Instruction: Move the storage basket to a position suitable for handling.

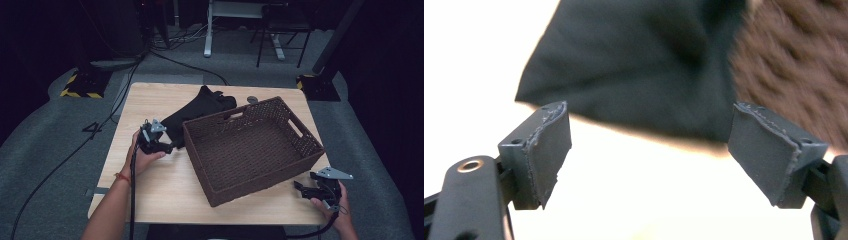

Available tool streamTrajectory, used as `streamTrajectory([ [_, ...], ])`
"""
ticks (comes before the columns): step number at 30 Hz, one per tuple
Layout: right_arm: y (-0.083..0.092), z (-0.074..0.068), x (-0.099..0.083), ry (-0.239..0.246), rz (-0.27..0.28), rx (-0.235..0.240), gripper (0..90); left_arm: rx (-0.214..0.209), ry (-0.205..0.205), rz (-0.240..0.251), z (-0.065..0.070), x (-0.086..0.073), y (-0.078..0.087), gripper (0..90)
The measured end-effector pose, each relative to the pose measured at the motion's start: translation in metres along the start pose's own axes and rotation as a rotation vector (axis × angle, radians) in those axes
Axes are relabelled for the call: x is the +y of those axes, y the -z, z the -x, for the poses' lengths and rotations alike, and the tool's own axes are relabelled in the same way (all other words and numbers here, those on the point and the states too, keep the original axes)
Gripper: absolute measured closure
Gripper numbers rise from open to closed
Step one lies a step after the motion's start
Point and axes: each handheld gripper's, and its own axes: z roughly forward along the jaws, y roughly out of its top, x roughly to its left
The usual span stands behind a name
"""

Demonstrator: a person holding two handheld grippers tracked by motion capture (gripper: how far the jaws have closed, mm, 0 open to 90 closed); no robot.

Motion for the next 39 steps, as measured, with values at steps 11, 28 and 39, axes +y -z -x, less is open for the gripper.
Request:
streamTrajectory([
  [11,0.0,0.0,0.001,0.001,0.0,-0.004,20.5,-0.114,-0.004,-0.044,0.03,-0.053,0.026,15.7],
  [28,0.002,0.0,0.022,0.01,0.101,-0.038,25.3,-0.118,0.003,-0.038,0.032,-0.054,0.025,14.1],
  [39,-0.006,0.016,0.03,-0.031,0.098,-0.048,26.8,-0.106,0.001,-0.037,0.033,-0.053,0.025,14.1],
])
